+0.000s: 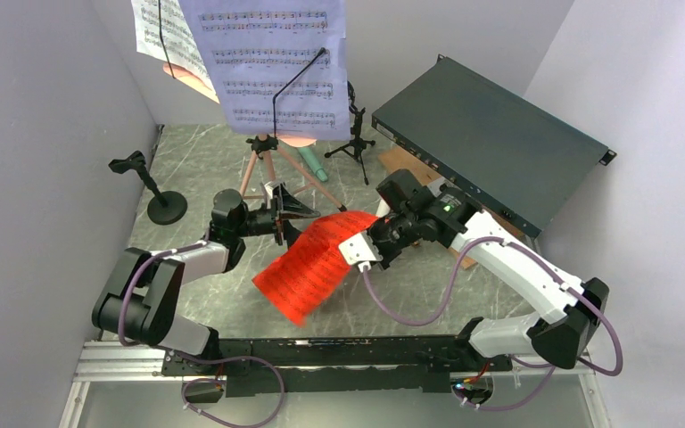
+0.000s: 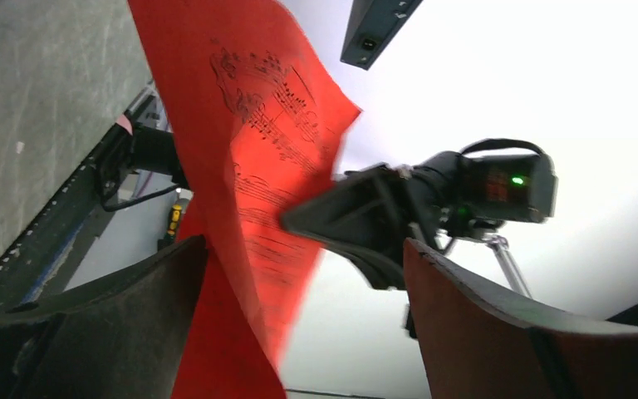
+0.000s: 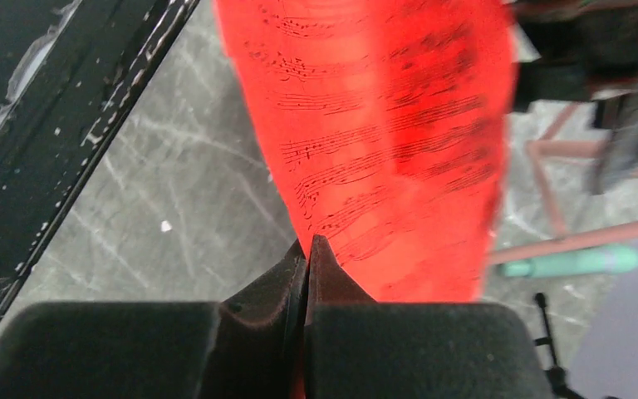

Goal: Pack up the instrument practice props
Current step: Place the sheet music at the center of the board.

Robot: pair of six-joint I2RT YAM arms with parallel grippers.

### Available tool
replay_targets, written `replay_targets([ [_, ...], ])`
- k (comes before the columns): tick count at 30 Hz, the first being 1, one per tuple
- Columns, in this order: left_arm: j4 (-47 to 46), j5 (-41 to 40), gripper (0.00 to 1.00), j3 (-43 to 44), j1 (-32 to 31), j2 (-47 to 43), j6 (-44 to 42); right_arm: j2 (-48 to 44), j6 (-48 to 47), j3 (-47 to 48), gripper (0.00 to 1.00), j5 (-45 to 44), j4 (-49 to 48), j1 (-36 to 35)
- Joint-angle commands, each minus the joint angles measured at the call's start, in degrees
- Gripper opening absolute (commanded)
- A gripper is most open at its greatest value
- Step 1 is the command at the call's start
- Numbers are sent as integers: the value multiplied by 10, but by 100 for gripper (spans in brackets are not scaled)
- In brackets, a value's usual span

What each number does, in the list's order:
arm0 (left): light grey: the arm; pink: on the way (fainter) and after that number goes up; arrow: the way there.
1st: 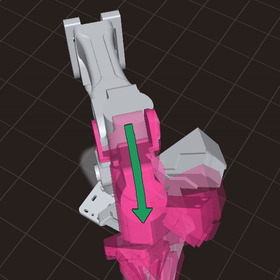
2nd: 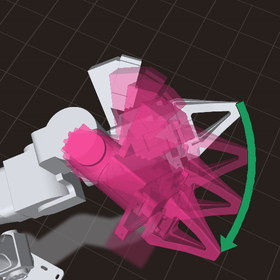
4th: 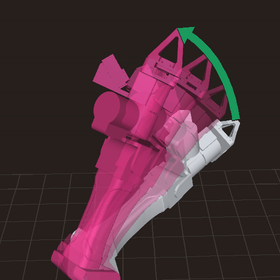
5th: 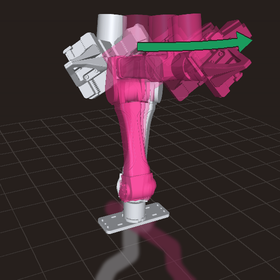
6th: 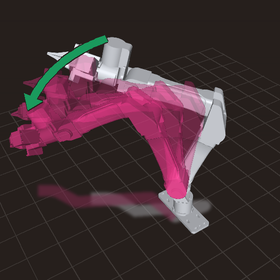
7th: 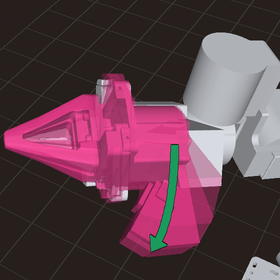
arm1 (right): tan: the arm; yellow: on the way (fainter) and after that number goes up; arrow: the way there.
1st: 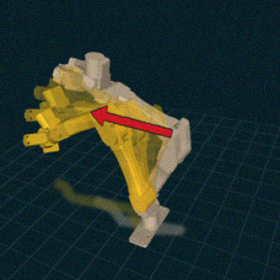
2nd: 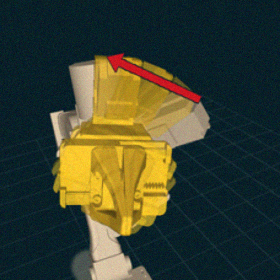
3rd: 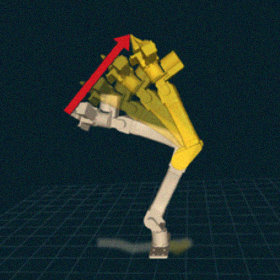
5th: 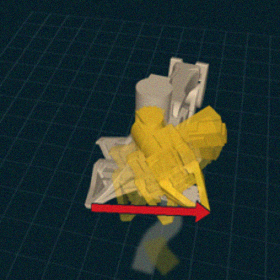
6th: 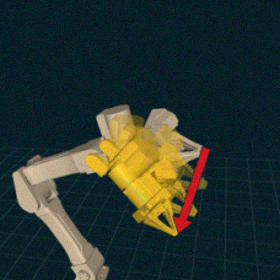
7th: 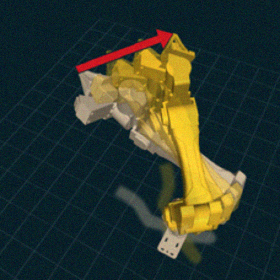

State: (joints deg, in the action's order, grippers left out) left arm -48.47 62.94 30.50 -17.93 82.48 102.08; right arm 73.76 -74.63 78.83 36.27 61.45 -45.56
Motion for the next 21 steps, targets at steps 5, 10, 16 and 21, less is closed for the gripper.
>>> replay_targets([
  [5, -105, 21, 69, 4, -3, 0, 54, -25, 4, -68, 0, -28, -80, -1],
  [10, 27, 43, 64, 23, -3, -18, -38, -26, 14, -57, 0, -27, -78, 1],
  [16, 358, 42, 65, 80, 2, -48, -276, -33, 18, -42, 0, -17, -66, 7],
  [21, 407, 43, 46, 95, 4, -45, -319, -34, 17, -56, 0, -19, -76, 8],
])
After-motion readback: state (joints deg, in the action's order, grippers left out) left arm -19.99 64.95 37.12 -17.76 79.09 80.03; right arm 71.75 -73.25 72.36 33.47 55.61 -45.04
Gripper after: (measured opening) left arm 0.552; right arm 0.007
